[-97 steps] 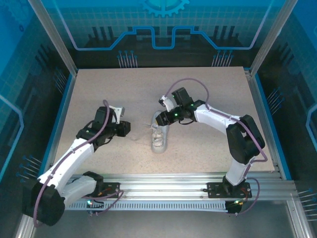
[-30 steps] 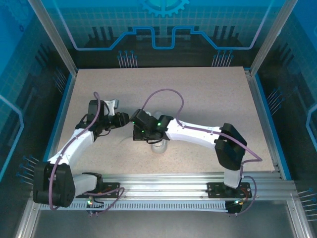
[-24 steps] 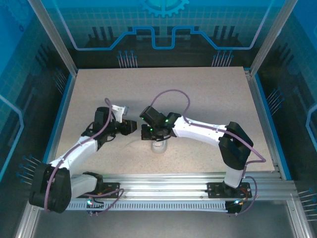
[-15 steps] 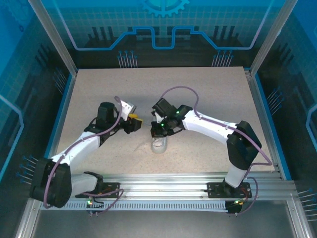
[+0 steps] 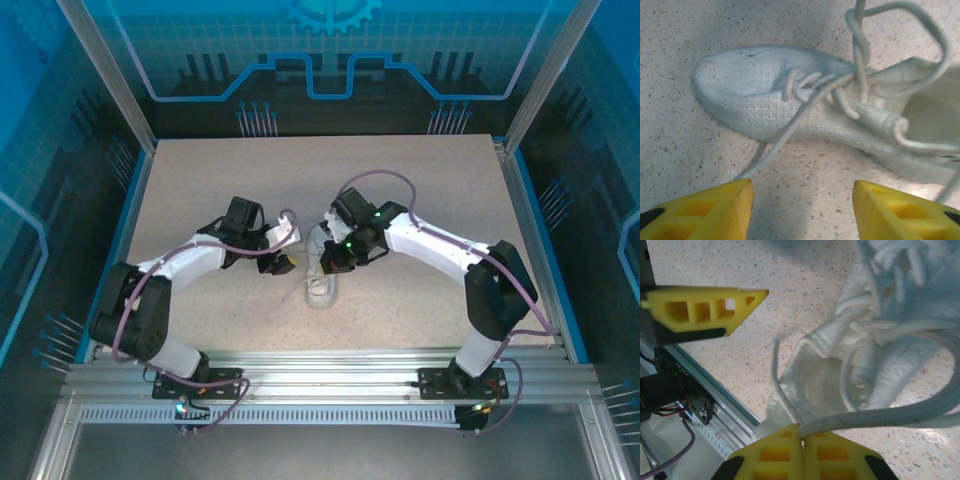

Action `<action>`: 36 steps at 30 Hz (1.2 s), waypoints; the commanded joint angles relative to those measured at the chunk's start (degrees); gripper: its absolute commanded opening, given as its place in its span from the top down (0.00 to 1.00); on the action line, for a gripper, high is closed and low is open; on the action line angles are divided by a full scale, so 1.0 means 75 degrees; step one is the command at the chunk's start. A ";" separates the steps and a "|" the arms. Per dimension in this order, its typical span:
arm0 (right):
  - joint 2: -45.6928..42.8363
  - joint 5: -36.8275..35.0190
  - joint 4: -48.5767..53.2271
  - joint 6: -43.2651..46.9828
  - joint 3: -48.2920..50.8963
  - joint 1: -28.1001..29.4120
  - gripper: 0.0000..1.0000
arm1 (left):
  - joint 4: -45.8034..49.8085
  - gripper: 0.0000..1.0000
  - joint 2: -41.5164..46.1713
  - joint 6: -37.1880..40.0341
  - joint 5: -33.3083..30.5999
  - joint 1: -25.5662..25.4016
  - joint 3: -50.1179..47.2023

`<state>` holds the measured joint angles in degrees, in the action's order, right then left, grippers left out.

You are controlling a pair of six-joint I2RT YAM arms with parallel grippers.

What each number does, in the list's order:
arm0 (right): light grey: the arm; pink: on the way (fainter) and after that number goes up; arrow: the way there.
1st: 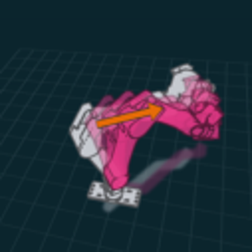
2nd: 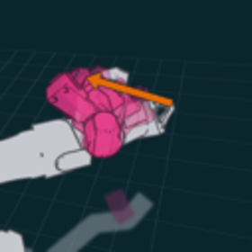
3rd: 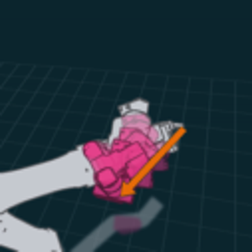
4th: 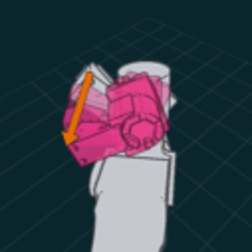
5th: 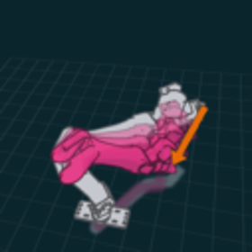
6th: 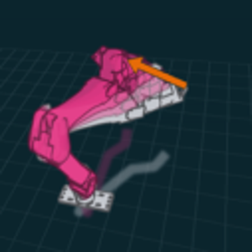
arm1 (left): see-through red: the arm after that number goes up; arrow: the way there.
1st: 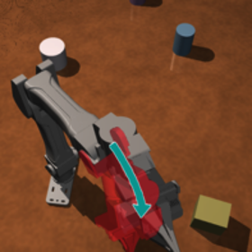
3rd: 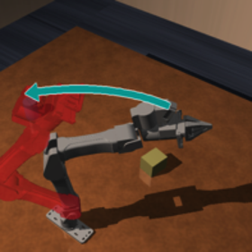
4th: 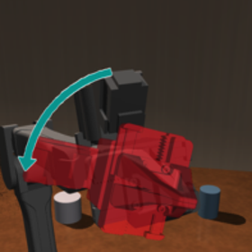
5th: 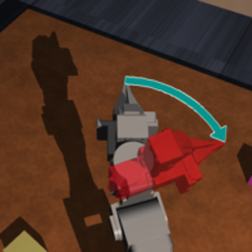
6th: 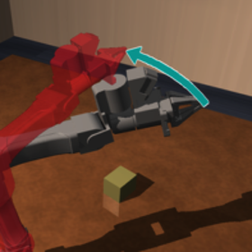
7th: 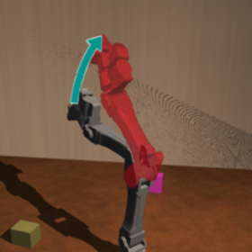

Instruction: Tie the shoes

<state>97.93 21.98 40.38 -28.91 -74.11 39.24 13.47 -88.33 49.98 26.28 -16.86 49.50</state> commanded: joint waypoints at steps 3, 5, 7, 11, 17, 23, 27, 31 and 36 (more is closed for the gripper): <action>-0.0179 0.0430 -0.0131 0.0218 0.0176 -0.0156 1.00 | -0.0038 0.45 -0.0937 0.1211 -0.0434 -0.0259 0.0664; -0.0119 0.0462 -0.0168 0.0194 0.0188 -0.0152 1.00 | -0.0134 0.46 -0.1300 0.1334 -0.0483 -0.0277 0.0893; -0.0080 0.0500 -0.0210 0.0184 0.0223 -0.0149 1.00 | -0.0326 0.47 -0.1664 0.1381 -0.0595 -0.0306 0.1065; -0.0083 0.0413 -0.0193 0.0175 0.0230 -0.0156 1.00 | -0.0273 0.49 -0.2207 0.1615 -0.0664 -0.0318 0.1434; -0.0153 0.0283 -0.0169 0.0110 0.0189 -0.0159 1.00 | -0.0403 0.64 -0.2472 0.1545 -0.0575 -0.0363 0.1423; -0.0448 0.0274 -0.0029 0.0108 0.0225 -0.0271 1.00 | -0.0477 1.00 -0.1974 0.1039 -0.0990 -0.0359 0.1155; -0.0776 0.0540 0.0362 0.0372 0.0248 -0.0508 1.00 | 0.0208 1.00 -0.1028 0.0320 -0.1484 -0.0228 0.1179; -0.1019 0.0667 0.0994 0.0829 0.0289 -0.0919 1.00 | 0.1459 1.00 -0.0210 -0.0362 -0.2150 -0.0236 0.1290; -0.1151 0.0587 0.1588 0.1473 0.0327 -0.1358 1.00 | 0.2552 1.00 0.0899 -0.0792 -0.3395 -0.0219 0.0803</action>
<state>90.45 25.30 46.68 -22.41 -72.93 30.65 23.55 -85.49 48.01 8.16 -18.87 58.08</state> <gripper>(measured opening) 0.041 0.038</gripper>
